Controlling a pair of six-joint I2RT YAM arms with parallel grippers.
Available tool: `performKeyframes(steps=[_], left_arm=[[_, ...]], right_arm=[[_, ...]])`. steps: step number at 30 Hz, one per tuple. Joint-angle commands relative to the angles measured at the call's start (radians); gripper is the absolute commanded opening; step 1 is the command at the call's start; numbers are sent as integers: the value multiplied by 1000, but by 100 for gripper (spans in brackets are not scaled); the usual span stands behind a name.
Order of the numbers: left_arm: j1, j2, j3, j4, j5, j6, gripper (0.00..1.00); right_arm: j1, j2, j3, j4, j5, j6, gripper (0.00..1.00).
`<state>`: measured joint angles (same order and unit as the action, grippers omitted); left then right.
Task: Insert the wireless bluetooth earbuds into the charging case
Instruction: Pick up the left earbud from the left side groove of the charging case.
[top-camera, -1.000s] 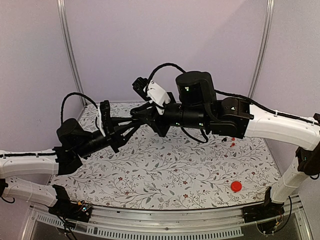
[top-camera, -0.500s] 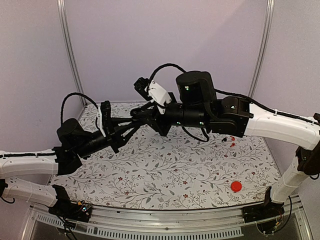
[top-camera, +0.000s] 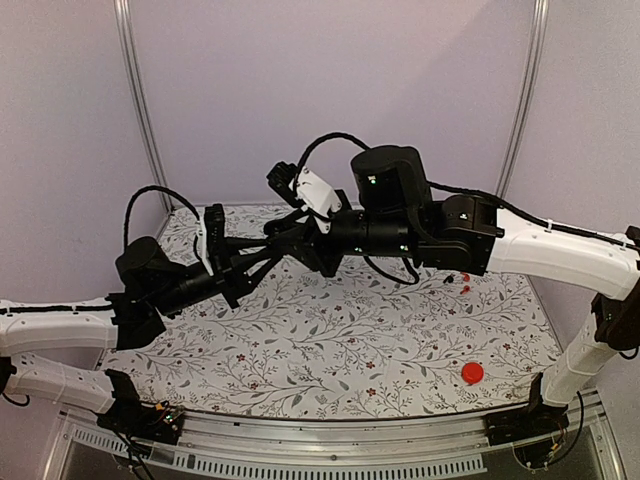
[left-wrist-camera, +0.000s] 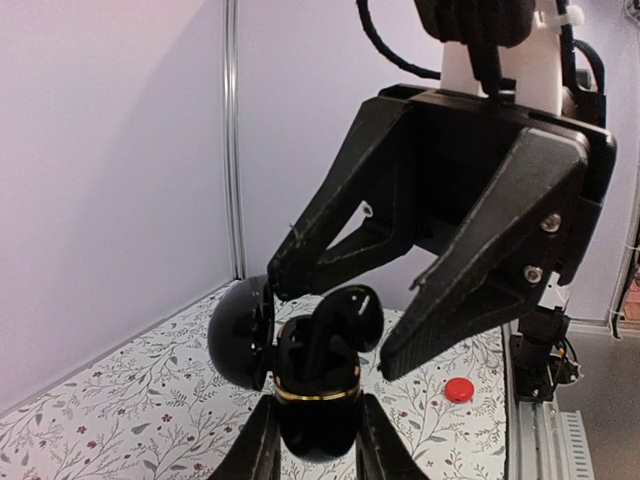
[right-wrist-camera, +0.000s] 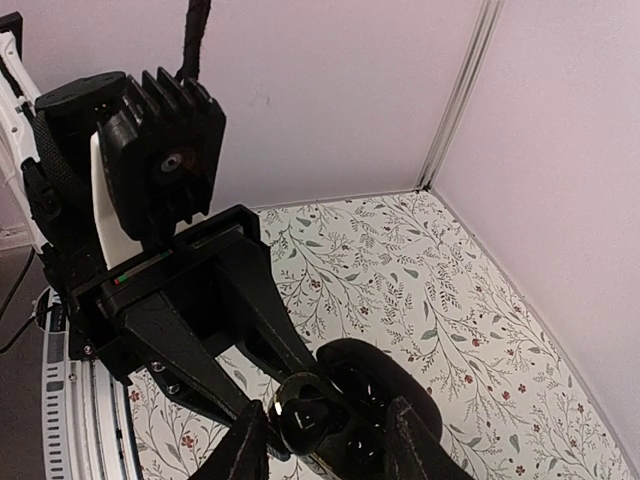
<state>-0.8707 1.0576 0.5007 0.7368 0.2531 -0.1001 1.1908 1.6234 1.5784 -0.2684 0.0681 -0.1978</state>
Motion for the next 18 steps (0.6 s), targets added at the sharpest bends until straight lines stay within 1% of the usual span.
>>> performKeyframes(steps=[1,8,14,18], left_arm=[[-15,8,26,13,15,13,22],[-14,3,25,16,23,15,22],[-17,4,27,10,58,36,22],[-25,-5,36,-31,86,79,21]], right_arm=[[-5,-28,-7,30,-10,2,37],[-5,-37,-9,29,-4,-13,22],[-5,-36,-3,14,-33,-24,18],[-4,-33,12,-21,-48,-44,15]])
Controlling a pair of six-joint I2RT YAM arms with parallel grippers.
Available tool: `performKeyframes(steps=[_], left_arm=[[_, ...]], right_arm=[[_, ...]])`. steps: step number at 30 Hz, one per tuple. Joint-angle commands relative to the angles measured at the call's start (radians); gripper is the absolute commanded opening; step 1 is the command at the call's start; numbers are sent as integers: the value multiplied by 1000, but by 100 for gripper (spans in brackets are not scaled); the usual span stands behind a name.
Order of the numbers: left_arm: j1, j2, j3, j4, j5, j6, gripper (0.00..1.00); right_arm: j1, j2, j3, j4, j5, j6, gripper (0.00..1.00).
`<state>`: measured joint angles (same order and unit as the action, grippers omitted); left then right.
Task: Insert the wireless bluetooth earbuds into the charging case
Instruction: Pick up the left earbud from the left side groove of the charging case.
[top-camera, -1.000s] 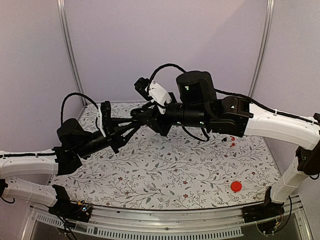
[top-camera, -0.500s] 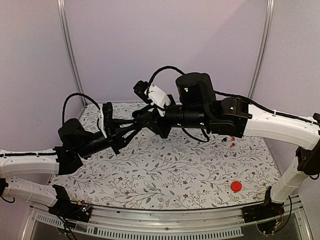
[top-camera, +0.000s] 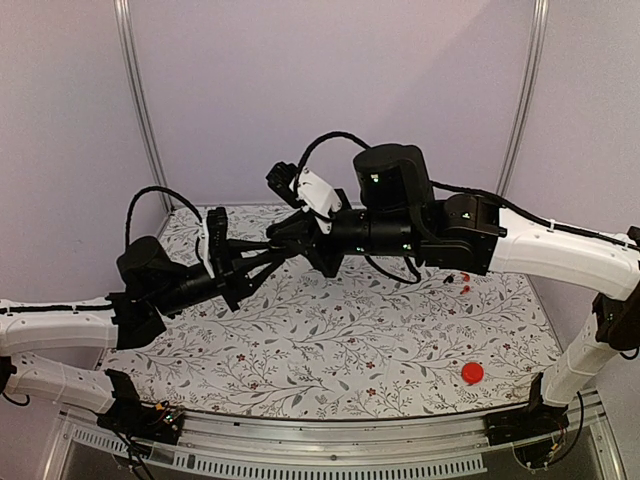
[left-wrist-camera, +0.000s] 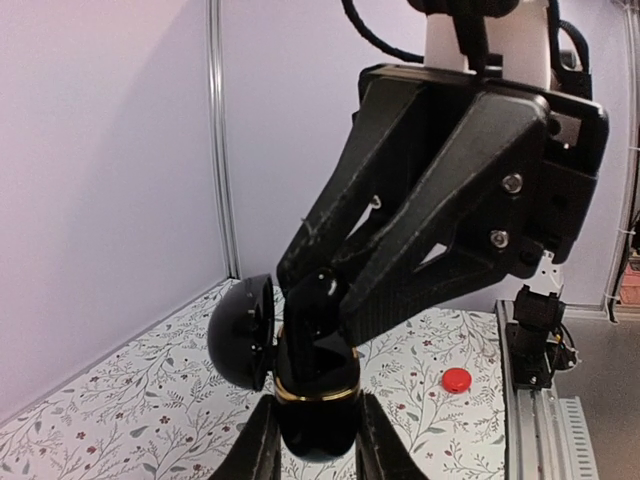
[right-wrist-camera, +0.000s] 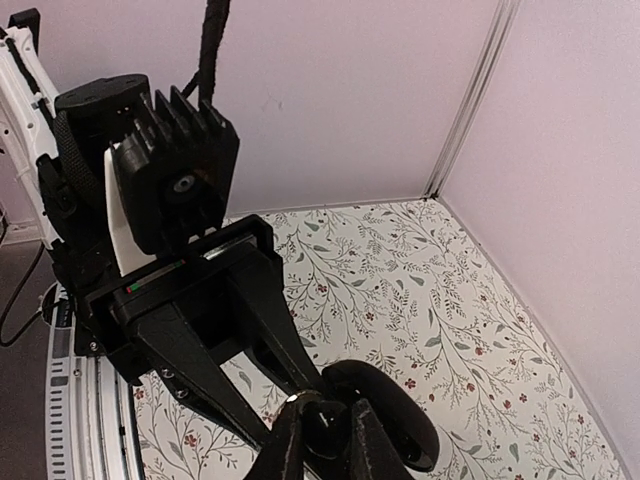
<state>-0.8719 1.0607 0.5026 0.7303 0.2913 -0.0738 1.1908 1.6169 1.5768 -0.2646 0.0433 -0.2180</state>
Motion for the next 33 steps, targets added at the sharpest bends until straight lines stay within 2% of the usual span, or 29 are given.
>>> performKeyframes(steps=[1,16,20,25,33], left_arm=[[-29,-10,36,-44,51,67,21],[-52,-32,36,-72,34,104,20],[-52,-43,12,-26,38,97,20],[-52,-38,10,-7,82,84,20],[-54,-40,9,0,117,86,20]], right_arm=[[-5,-25,21,-41,-26,-33,14],[-5,-25,40,-165,-33,-89,7],[-5,-57,-9,-117,-34,-87,7],[-5,-126,-91,-17,-105,-114,7],[-4,-117,-78,-25,-133,-144,5]])
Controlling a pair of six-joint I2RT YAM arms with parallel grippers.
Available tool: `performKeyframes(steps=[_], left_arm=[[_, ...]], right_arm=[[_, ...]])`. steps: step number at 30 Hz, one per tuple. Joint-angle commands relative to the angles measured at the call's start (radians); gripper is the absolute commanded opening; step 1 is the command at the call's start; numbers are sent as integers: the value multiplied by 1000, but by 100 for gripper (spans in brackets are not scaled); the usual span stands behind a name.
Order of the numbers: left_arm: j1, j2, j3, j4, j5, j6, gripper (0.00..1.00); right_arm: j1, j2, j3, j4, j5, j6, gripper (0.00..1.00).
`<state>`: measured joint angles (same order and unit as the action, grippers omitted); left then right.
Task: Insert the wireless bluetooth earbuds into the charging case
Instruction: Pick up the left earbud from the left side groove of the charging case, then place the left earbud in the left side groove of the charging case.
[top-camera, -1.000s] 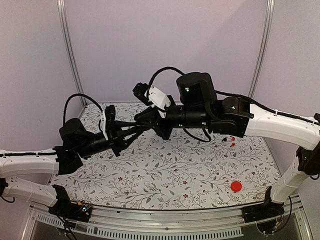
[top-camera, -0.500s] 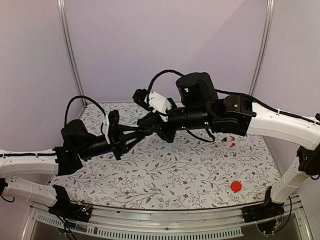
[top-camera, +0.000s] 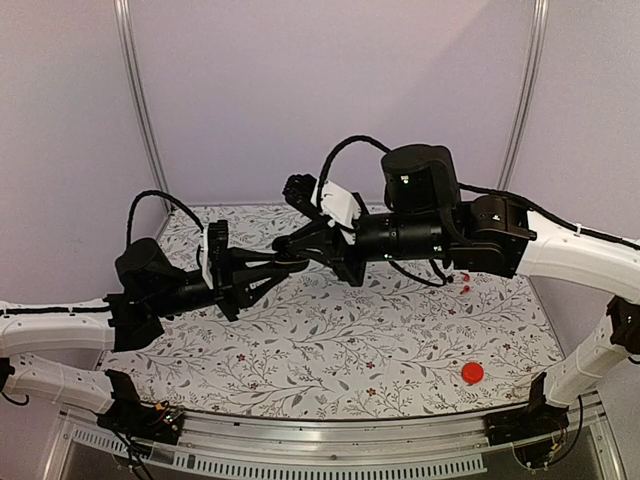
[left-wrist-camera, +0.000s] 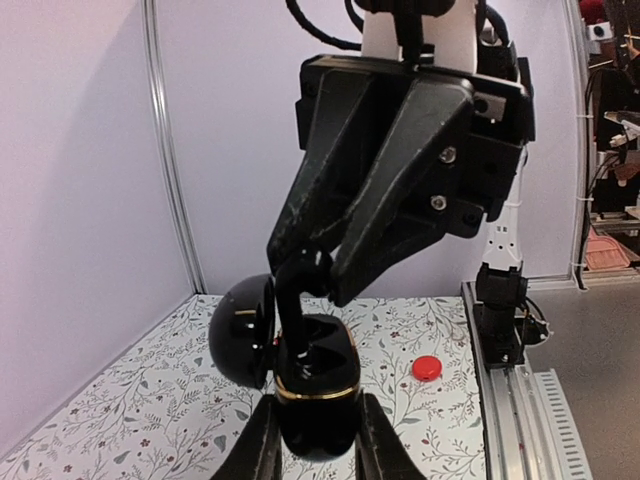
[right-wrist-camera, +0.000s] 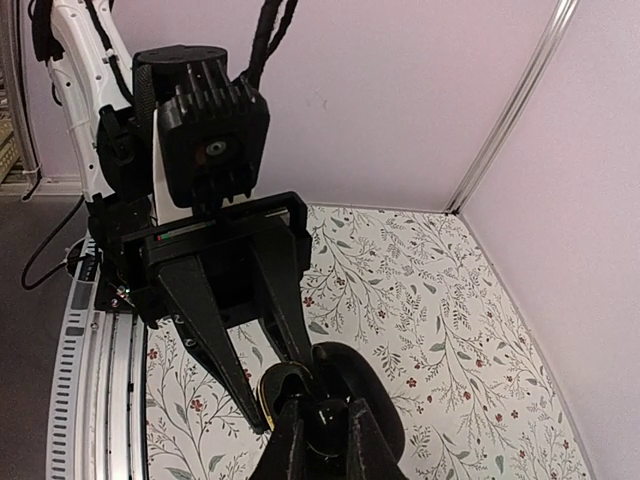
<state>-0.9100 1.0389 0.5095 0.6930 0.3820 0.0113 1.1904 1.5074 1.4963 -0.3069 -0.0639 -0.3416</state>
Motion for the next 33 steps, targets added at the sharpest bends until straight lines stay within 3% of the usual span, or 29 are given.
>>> performKeyframes(steps=[1,33], left_arm=[[-15,-21,0,39,25,1,20],[-18,-21,-15,59,32,23,19]], right_arm=[[-5,-13,0,18,-31,-20,5],[6,26,68,-81,-80,-25,1]])
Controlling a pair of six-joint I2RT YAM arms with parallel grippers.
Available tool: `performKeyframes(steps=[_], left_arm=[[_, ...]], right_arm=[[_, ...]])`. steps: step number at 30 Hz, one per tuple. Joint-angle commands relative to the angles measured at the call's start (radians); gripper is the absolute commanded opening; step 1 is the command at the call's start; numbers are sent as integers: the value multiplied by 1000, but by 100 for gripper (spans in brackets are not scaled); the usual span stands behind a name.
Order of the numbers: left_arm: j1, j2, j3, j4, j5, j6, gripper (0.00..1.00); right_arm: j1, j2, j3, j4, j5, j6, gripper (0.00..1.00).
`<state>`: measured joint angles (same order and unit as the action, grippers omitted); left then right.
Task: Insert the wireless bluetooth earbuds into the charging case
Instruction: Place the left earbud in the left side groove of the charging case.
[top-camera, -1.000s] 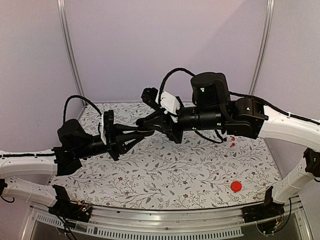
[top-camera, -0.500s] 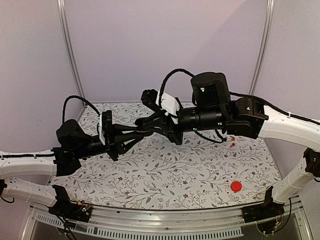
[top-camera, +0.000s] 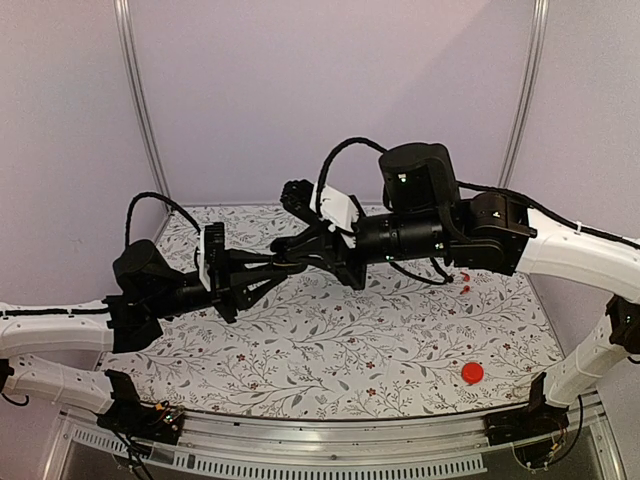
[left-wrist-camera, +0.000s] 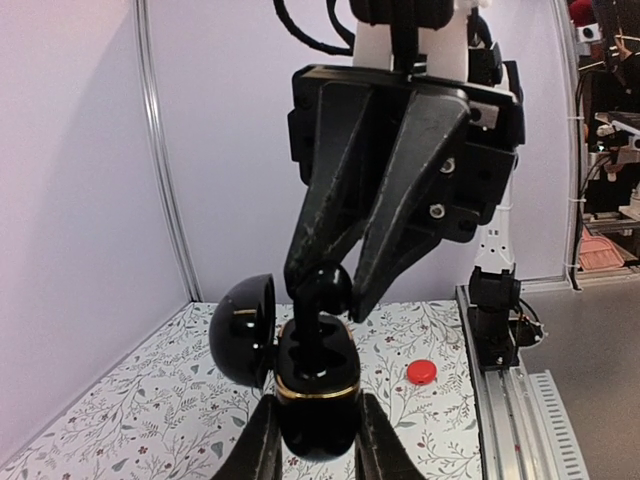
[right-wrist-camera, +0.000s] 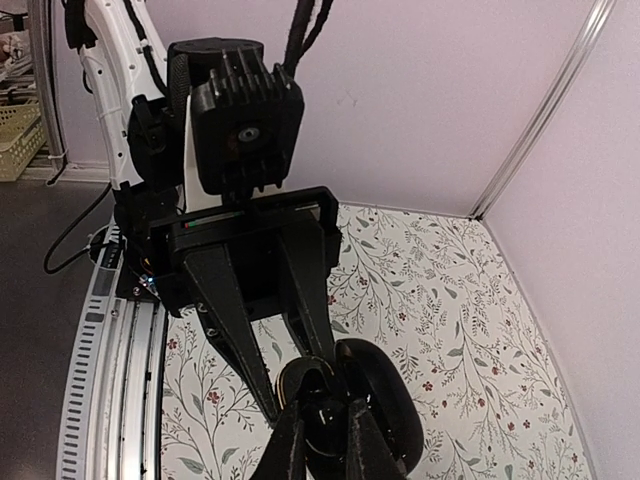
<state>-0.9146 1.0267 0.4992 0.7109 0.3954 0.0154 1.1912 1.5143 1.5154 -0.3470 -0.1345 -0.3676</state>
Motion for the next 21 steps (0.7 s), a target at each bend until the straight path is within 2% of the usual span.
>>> performKeyframes(steps=[1,8,21], left_arm=[[-15,-5,-4,42,25,21,19],[-21,-2,-2,40,18,28,19],[-24,-6,-1,38,2,26,19]], right_arm=[[7,20,55,-35,-14,4,1],[14,20,57,14,-2,21,1],[31,43,62,0,-23,15,1]])
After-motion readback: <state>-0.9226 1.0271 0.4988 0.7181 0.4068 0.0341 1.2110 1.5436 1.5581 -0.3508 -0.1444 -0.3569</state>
